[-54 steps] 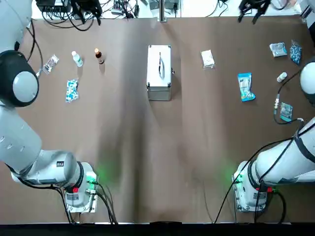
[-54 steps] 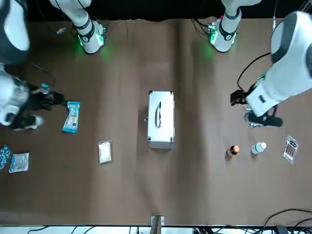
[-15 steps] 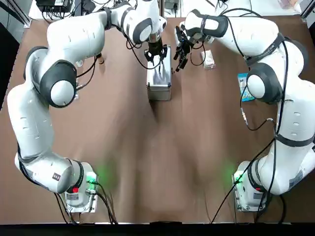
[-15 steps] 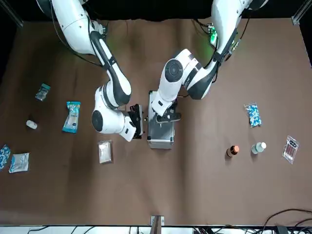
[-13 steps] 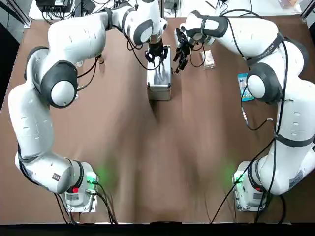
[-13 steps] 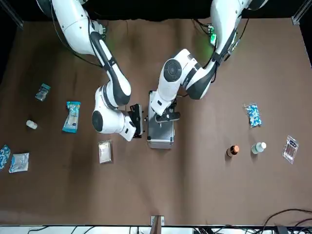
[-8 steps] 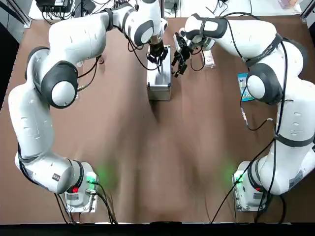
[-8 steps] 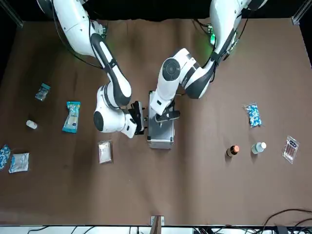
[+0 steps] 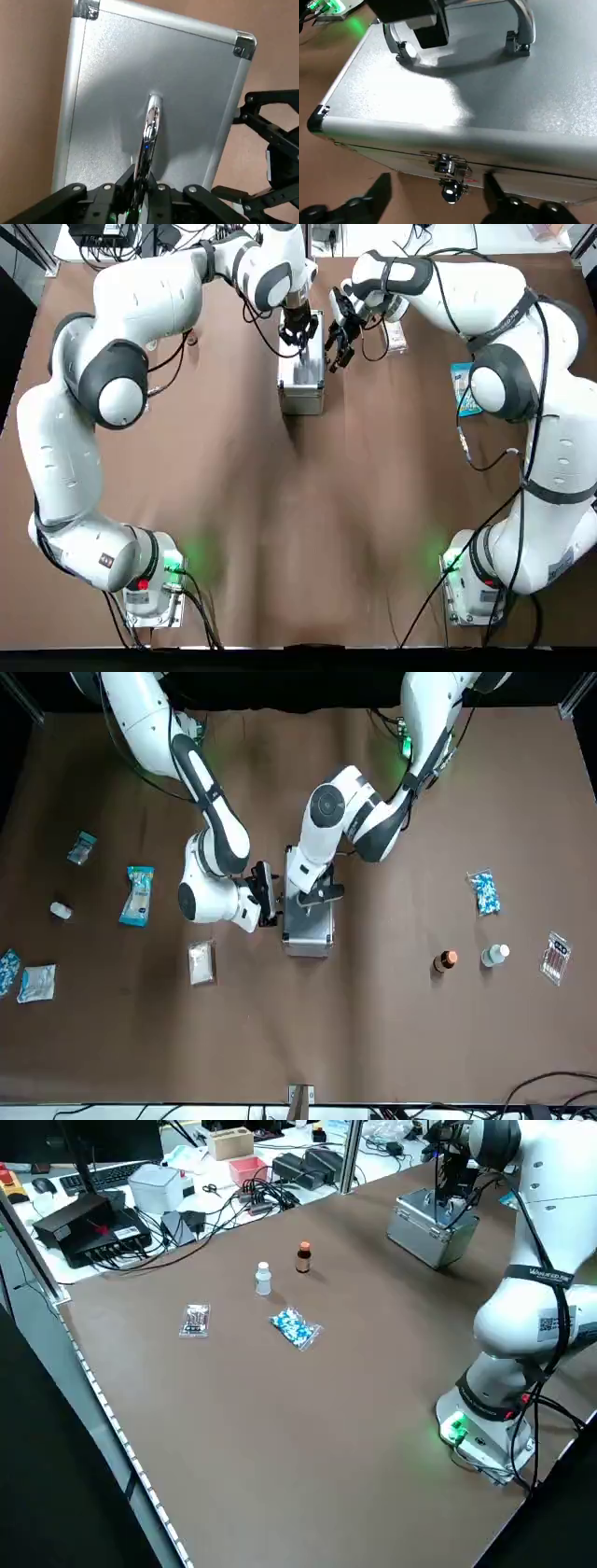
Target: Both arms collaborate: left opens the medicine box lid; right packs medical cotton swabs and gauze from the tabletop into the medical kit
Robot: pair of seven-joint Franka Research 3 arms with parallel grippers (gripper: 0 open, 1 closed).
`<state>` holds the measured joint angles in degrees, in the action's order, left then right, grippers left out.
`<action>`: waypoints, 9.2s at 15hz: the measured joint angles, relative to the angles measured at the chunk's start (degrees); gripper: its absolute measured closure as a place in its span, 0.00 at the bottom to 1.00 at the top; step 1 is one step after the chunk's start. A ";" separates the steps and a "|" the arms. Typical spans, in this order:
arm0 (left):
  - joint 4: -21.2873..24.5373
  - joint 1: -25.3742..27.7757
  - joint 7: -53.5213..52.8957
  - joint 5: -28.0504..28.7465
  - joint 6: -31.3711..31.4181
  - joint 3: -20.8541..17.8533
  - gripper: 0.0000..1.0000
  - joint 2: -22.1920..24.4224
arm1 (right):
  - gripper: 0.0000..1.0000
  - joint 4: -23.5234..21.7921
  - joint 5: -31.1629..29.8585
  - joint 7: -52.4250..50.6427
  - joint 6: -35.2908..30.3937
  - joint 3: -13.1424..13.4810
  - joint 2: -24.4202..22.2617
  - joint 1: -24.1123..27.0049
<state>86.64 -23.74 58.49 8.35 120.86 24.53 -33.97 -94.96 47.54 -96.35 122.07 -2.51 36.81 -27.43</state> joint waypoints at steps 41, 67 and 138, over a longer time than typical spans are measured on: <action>-4.73 14.40 -11.51 -0.01 -20.15 0.90 0.36 5.36 | 0.63 -0.50 1.12 -2.07 3.22 0.00 -0.59 -0.29; -7.58 38.78 -44.91 -3.64 -35.13 0.29 0.00 21.03 | 0.52 4.77 -3.77 -1.21 -10.77 0.91 -4.53 8.15; -5.72 22.97 -51.44 -6.41 -26.57 -21.82 0.00 25.45 | 0.01 0.74 -44.26 98.55 -33.23 10.43 -24.43 21.55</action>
<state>80.92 -0.77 7.05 1.94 94.29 2.71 -8.52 -94.22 3.28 2.20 88.84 7.92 12.38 -5.88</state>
